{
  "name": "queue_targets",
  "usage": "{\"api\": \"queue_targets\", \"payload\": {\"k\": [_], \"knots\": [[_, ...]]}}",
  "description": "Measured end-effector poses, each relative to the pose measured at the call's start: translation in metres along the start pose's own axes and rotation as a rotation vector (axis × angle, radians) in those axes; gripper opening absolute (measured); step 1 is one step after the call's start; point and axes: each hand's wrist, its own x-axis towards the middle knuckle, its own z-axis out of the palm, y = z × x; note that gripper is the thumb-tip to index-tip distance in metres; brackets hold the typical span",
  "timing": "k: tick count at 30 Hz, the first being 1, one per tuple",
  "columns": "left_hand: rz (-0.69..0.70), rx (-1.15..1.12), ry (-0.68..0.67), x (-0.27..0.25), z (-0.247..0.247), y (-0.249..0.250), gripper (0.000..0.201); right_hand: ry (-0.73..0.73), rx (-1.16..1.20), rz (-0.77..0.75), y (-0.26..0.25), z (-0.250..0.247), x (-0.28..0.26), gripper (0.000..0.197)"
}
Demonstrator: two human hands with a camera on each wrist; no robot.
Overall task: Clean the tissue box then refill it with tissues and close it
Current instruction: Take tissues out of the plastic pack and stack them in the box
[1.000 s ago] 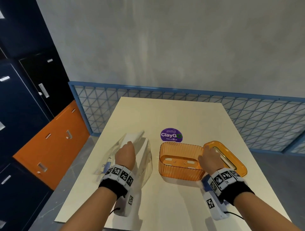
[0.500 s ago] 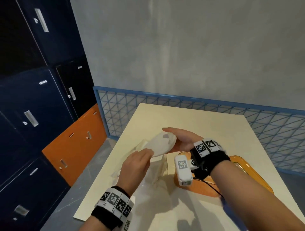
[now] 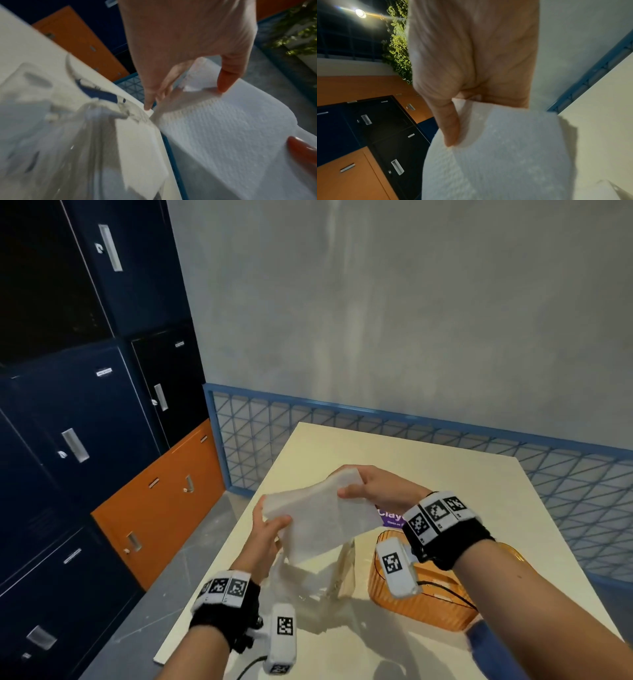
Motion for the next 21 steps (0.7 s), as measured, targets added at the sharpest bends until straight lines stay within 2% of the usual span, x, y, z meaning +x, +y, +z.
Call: {"api": "queue_targets", "payload": {"k": [2, 7, 10, 13, 17, 21], "knots": [[0.023, 0.057, 0.002, 0.004, -0.001, 0.005, 0.053, 0.048, 0.010, -0.065, 0.005, 0.004, 0.001, 0.016], [0.219, 0.331, 0.138, 0.003, 0.002, 0.004, 0.031, 0.276, 0.168, -0.130, 0.038, 0.017, 0.006, 0.020], [0.252, 0.514, 0.167, 0.003, 0.003, -0.018, 0.025, 0.344, 0.135, 0.006, 0.069, 0.042, 0.006, 0.029], [0.231, 0.578, 0.178, 0.005, 0.003, -0.041, 0.018, 0.444, 0.067, 0.125, 0.096, 0.061, 0.008, 0.033], [0.296, 0.569, 0.223, 0.004, 0.008, -0.042, 0.016, 0.548, 0.170, 0.099, 0.090, 0.057, 0.009, 0.023], [0.346, 0.516, 0.275, 0.002, 0.012, -0.039, 0.030, 0.528, 0.221, 0.033, 0.086, 0.055, 0.004, 0.024]]}}
